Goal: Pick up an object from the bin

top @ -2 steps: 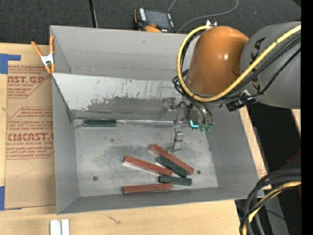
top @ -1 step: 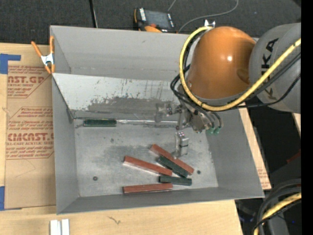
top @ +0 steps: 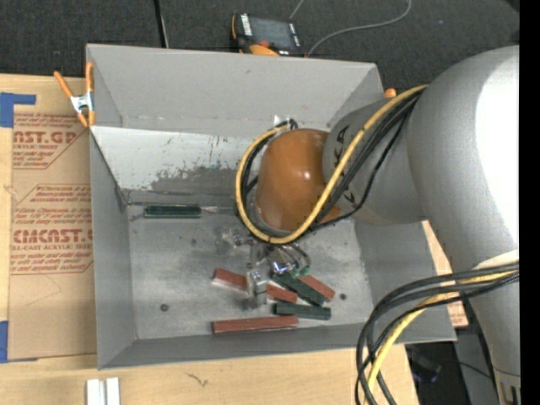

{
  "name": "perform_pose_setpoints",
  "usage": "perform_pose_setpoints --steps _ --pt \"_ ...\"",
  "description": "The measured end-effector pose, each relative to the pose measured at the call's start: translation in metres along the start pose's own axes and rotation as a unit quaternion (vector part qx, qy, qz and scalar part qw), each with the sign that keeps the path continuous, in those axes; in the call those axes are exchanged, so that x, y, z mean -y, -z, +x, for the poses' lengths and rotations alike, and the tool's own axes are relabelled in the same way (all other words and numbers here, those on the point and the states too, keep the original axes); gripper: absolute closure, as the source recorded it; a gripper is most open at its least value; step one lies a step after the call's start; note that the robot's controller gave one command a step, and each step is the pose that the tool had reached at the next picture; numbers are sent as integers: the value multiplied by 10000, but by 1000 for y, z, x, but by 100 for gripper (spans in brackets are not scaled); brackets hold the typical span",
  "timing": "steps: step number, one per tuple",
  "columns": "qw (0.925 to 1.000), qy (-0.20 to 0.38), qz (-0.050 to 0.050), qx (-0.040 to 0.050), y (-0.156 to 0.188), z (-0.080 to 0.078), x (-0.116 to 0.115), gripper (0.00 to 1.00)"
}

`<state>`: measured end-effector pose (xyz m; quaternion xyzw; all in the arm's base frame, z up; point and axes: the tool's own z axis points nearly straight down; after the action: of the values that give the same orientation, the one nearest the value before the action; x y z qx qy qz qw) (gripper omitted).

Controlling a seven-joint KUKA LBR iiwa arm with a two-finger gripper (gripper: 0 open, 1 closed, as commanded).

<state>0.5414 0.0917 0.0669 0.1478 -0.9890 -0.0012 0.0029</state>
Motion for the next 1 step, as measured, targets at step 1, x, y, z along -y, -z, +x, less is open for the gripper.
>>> perform_pose_setpoints --steps 1 --pt "10000 -8 6 25 5 -2 1 100"
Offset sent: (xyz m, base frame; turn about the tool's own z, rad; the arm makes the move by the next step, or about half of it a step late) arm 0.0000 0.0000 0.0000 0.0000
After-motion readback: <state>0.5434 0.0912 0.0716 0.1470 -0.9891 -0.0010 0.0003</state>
